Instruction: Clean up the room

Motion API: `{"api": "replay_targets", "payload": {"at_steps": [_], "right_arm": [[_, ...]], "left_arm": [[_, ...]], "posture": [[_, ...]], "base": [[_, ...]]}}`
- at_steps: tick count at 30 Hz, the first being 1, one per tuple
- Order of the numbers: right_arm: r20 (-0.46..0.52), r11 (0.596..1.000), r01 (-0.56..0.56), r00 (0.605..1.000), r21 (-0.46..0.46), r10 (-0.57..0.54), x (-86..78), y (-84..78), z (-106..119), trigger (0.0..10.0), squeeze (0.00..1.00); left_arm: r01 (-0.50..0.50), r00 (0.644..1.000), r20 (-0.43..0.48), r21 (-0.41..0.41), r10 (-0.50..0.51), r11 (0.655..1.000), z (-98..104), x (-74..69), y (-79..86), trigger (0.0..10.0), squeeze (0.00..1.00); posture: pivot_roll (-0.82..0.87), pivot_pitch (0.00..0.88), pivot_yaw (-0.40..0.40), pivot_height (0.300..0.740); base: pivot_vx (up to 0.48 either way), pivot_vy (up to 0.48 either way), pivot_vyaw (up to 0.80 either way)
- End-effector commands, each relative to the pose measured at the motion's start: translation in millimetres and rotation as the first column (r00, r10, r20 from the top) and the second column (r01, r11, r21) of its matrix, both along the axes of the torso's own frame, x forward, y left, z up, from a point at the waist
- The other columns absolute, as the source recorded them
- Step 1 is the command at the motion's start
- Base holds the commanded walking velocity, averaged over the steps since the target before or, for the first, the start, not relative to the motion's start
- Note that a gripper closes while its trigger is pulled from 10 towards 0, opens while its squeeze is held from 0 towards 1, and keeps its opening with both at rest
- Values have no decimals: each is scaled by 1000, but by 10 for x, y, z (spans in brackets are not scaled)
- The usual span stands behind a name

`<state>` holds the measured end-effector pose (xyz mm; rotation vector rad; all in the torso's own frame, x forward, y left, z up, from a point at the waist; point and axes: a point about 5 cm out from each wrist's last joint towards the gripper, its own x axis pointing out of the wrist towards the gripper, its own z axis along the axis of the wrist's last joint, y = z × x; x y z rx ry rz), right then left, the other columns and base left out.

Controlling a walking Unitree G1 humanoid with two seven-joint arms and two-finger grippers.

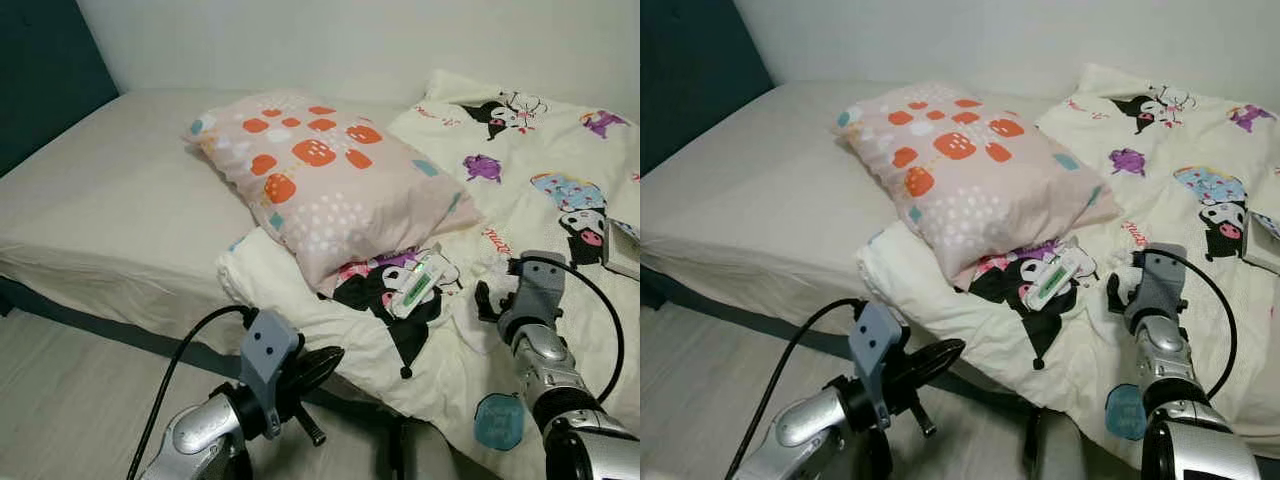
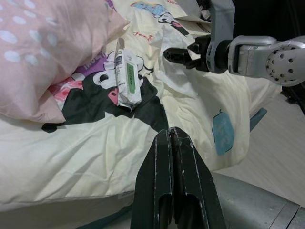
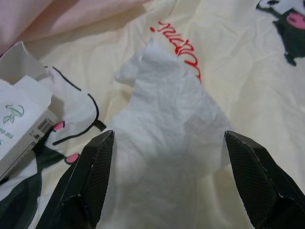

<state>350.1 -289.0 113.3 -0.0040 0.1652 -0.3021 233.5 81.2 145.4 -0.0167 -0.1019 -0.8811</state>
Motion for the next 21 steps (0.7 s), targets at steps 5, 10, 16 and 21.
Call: {"api": "replay_targets", "payload": {"at_steps": [5,10,16,21], "right_arm": [[-60,1000,-24,998,14,25,-2,62,-88,10000,0],[-70,999,-34,997,12,35,2,78,-97,9098,0],[-82,999,-39,996,7,39,2,88,-110,0,0],[-87,999,-37,996,2,37,-2,85,-116,0,0]], "left_arm": [[32,999,-1,-12,-32,999,53,-50,-10,10000,0],[46,999,1,-18,-46,999,81,-76,-29,10000,0],[52,999,3,-16,-52,999,88,-83,-43,10000,0],[53,999,2,-12,-53,999,85,-77,-38,10000,0]], "posture": [[56,264,55,567],[61,267,54,567],[61,267,54,567],[60,263,54,567]], "base": [[0,0,0],[0,0,0],[0,0,0],[0,0,0]]}}
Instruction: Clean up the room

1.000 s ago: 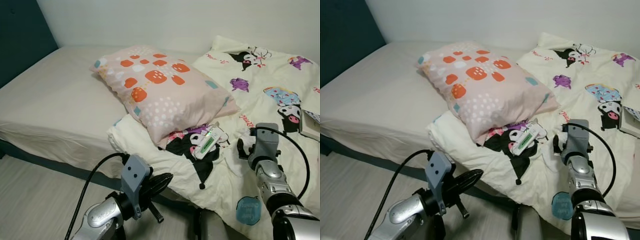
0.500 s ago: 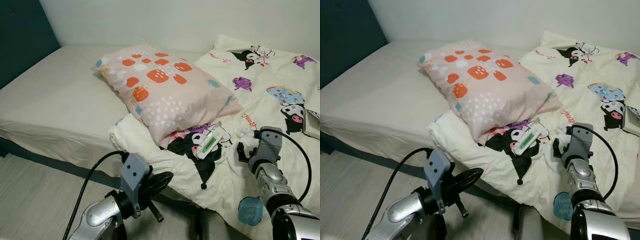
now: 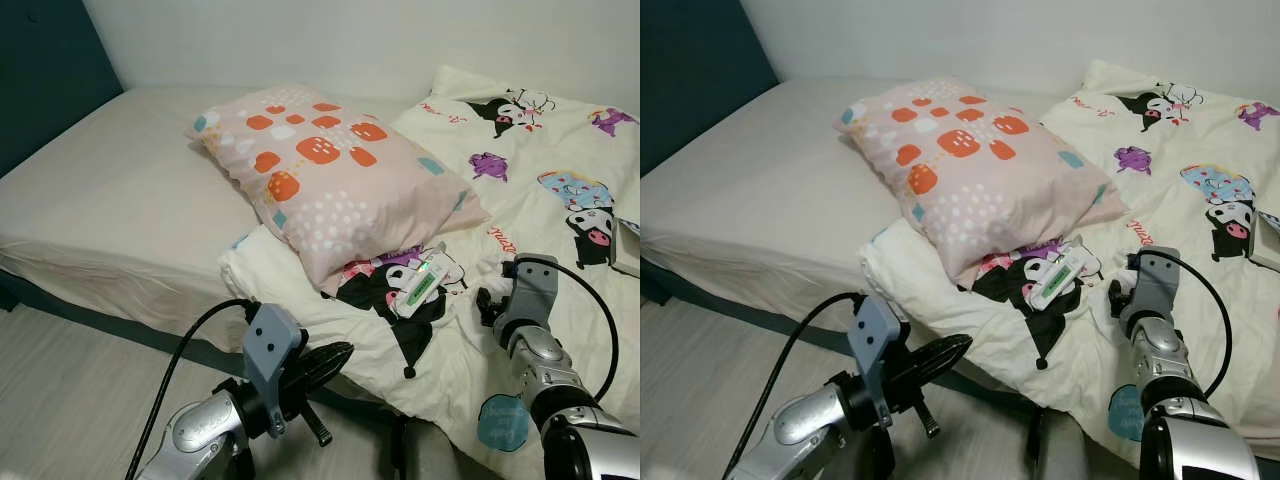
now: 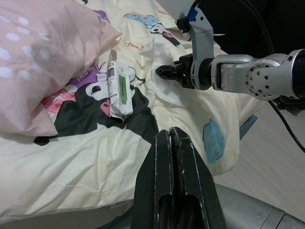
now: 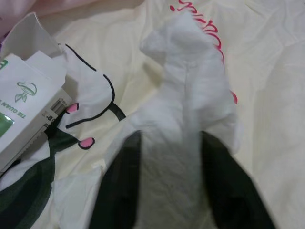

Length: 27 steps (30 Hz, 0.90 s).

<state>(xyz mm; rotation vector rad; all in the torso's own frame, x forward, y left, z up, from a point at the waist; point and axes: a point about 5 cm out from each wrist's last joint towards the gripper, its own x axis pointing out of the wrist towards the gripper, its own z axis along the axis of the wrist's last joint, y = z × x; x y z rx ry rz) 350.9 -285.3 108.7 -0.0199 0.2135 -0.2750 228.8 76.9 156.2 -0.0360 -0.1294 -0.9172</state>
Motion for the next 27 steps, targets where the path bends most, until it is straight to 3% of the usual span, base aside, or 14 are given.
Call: {"api": "replay_targets", "payload": {"at_steps": [1,12,17,22,27], "right_arm": [[-38,1000,-8,999,5,8,-11,43,-70,0,0],[-37,1000,-5,999,-4,4,-8,23,-50,0,0],[-2,1000,-22,1000,19,22,49,89,12,0,0],[102,989,-125,988,82,117,200,400,146,0,0],[173,974,-205,967,101,185,254,650,204,0,0]], "left_arm": [[16,1000,-15,15,-16,1000,-23,-28,7,10000,0],[22,1000,-18,34,-21,999,-41,-9,4,10000,0],[9,1000,-14,33,-8,999,-45,18,11,10000,0],[-142,990,-25,-15,142,990,-49,167,118,10000,0],[-184,983,-30,-64,182,981,-18,203,172,10000,0]], "posture": [[60,263,54,567],[51,249,56,567],[37,233,50,567],[8,198,29,567],[-20,168,10,567]], "base": [[0,0,0],[0,0,0],[0,0,0],[0,0,0],[0,0,0]]}}
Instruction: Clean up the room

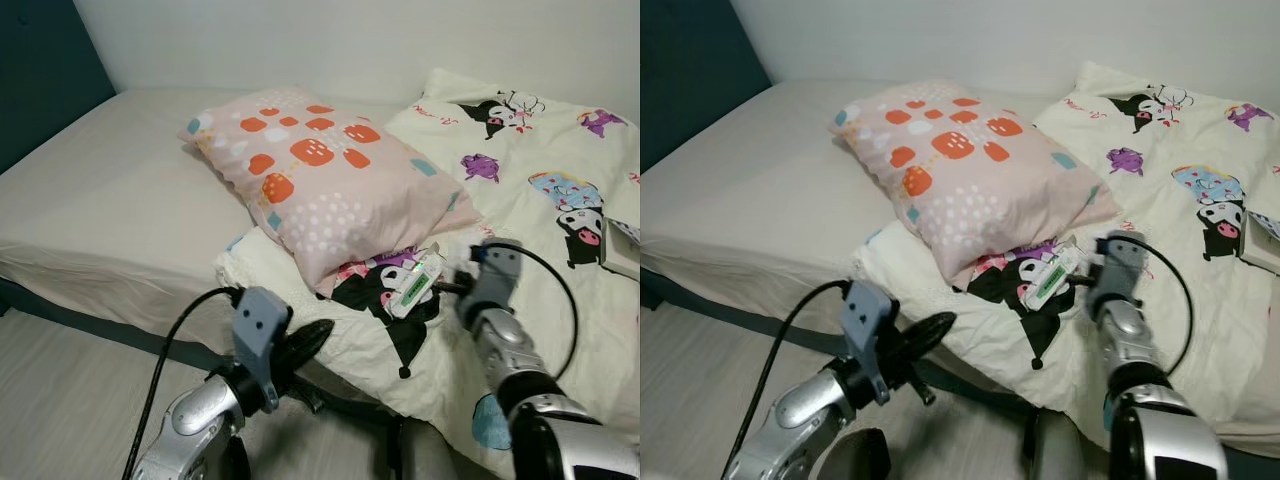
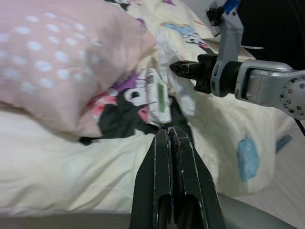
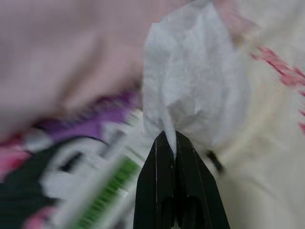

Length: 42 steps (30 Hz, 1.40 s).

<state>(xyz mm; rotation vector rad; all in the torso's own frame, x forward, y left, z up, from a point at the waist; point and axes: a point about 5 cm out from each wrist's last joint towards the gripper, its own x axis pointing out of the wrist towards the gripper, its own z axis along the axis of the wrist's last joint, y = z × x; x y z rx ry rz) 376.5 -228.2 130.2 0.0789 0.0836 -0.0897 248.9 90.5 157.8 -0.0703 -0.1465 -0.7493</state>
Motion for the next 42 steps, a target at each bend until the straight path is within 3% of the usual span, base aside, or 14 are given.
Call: {"api": "replay_targets", "payload": {"at_steps": [1,2,4,9,12,14,15,17,18,23,24,30,34,42], "right_arm": [[54,998,-63,997,23,62,4,224,10,0,0],[54,998,-63,997,23,62,4,224,10,0,0],[101,993,-120,988,21,117,-9,427,41,0,0],[130,989,-149,981,3,147,-41,544,61,0,0],[190,990,-142,972,7,138,-98,621,135,0,0],[251,990,-137,959,19,128,-162,664,215,0,0],[278,991,-132,952,3,126,-201,682,245,902,0],[293,992,-127,948,-7,123,-225,692,260,902,0],[281,993,-112,952,-38,118,-258,699,233,10000,0],[224,987,-105,966,-119,130,-374,732,49,10000,0],[224,987,-105,966,-119,130,-374,732,49,10000,0],[197,967,-185,956,-173,218,-464,838,14,10000,0],[169,961,-191,959,-201,226,-497,842,-6,10000,0],[158,959,-184,963,-215,220,-505,836,-29,10000,0]], "left_arm": [[-32,999,-17,-34,31,999,-33,6,50,10000,0],[-32,999,-17,-34,31,999,-33,6,50,10000,0],[-47,999,-17,-47,46,998,-39,8,59,10000,0],[-52,999,-15,-50,52,997,-46,1,53,10000,0],[-136,991,-20,-72,135,988,-57,36,109,10000,0],[-261,965,-33,-98,259,960,-70,90,210,10000,0],[-336,942,-61,-105,331,936,-94,129,276,10000,0],[-380,924,-81,-108,373,919,-112,151,317,10000,0],[-438,898,-99,-93,429,894,-143,178,364,10000,0],[-584,801,-144,29,582,811,-307,257,450,10000,0],[-584,801,-144,29,582,811,-307,257,450,10000,0],[-697,708,-108,57,698,715,-338,301,562,10000,0],[-695,715,-50,57,698,716,-289,314,536,10000,0],[-707,703,-46,59,709,705,-301,321,519,10000,0]], "posture": [[-28,163,5,567],[-28,163,5,567],[-36,155,-2,567],[-41,152,-9,567],[-49,145,-13,567],[-53,140,-14,567],[-57,137,-13,567],[-57,137,-13,567],[-55,134,-12,567],[-60,125,-10,567],[-60,125,-10,567],[-68,121,-8,567],[-67,119,-12,577],[-63,113,-20,607]], "base": [[0,0,0],[0,0,0],[0,0,0],[0,0,0],[0,0,0],[0,0,0],[0,0,0],[0,0,0],[0,0,0],[0,0,0],[0,0,0],[0,0,0],[0,0,0],[0,0,0]]}}
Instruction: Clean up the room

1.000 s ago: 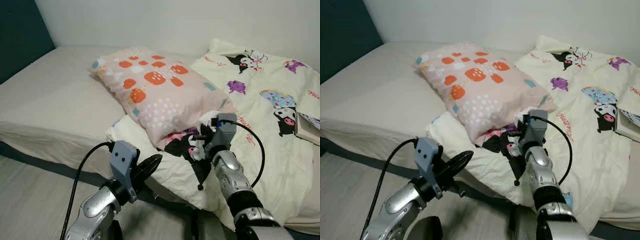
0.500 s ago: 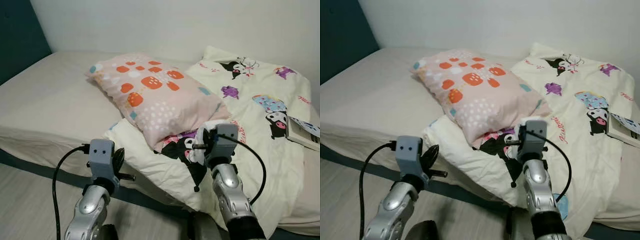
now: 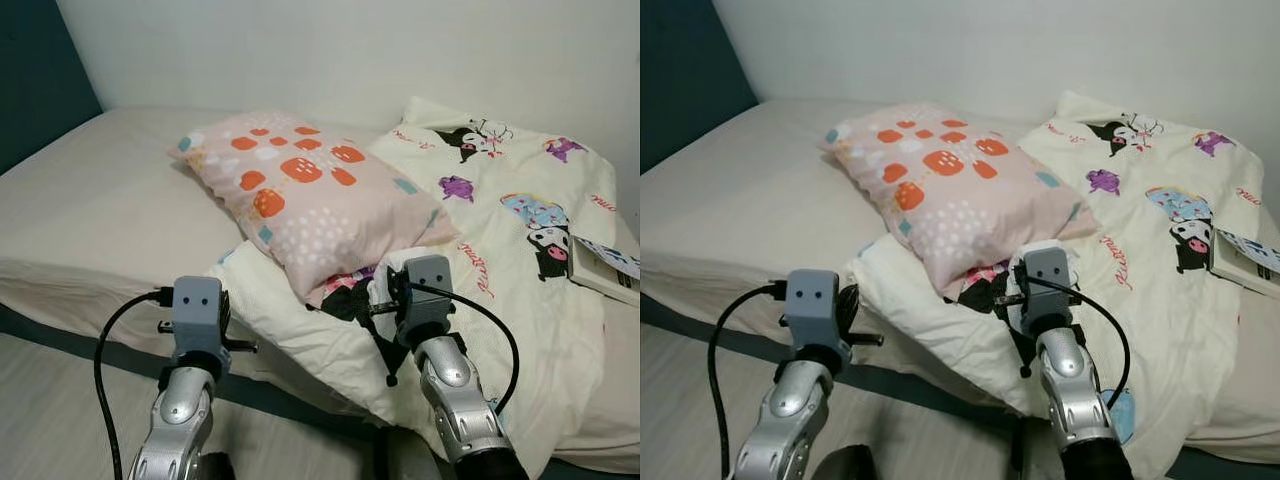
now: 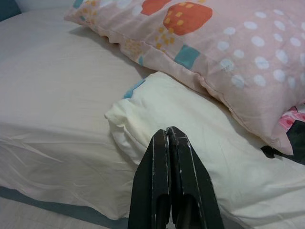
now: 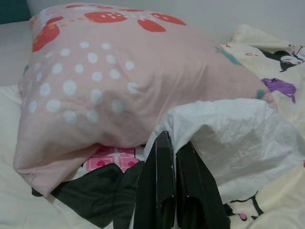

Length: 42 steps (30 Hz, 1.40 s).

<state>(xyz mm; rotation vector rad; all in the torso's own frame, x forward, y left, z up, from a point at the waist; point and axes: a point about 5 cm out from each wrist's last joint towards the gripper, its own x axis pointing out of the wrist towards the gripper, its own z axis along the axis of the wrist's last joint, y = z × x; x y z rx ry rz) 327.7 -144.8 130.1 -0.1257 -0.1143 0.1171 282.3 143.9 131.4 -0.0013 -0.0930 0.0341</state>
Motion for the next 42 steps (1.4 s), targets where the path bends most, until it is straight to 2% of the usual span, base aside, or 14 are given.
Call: {"api": "replay_targets", "payload": {"at_steps": [1,8,30,40,42], "right_arm": [[-18,1000,4,1000,3,-4,-20,2,-28,10000,0],[-32,1000,2,999,6,-2,-37,14,-37,10000,0],[-41,1000,-3,999,16,4,-52,48,-37,10000,0],[-40,999,-21,999,45,23,-62,64,-47,10000,0],[-67,999,-24,997,43,27,-75,76,-103,10000,0]], "left_arm": [[-4,1000,-9,4,5,1000,-38,-11,-15,10000,0],[-8,1000,-4,11,8,1000,-44,5,-15,10000,0],[-27,1000,12,12,27,1000,-32,15,14,10000,0],[-29,999,17,10,29,1000,-43,9,19,10000,0],[-32,999,4,2,32,999,-88,-3,25,10000,0]], "posture": [[-62,113,-20,612],[-62,113,-22,652],[-59,102,-28,737],[-59,99,-30,740],[-57,103,-35,740]], "base": [[0,0,0],[0,0,0],[0,0,0],[0,0,0],[0,0,0]]}}
